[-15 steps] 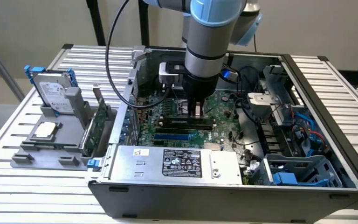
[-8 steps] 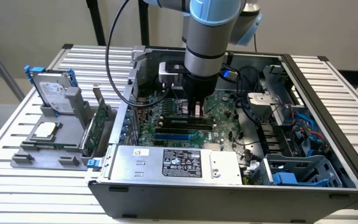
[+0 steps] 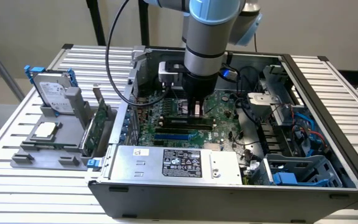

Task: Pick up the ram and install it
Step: 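Press down the ram until it locks into place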

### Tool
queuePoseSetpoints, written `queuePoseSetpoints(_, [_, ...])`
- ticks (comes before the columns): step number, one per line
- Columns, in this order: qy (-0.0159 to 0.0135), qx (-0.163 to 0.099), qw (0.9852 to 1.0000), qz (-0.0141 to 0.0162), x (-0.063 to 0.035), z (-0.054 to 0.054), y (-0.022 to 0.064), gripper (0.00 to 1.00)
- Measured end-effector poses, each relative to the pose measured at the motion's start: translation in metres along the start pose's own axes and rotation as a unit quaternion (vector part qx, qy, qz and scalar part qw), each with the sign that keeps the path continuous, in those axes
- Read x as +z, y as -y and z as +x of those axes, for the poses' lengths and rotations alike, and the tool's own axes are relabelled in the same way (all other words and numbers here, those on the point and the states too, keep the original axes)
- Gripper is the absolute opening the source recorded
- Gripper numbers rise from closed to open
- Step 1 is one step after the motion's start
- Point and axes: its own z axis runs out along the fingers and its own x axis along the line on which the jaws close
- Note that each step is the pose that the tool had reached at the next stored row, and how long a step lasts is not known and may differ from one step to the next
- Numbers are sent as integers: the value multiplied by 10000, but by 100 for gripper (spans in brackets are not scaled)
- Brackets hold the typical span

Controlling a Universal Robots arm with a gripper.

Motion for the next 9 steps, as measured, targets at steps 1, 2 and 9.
queuePoseSetpoints(1, [-2, 1, 10000, 0, 0, -1, 0, 0])
queuePoseSetpoints(2, [-5, 2, 10000, 0, 1, -2, -1, 0])
queuePoseSetpoints(9, [-19, 15, 10000, 6, 9, -8, -5, 0])
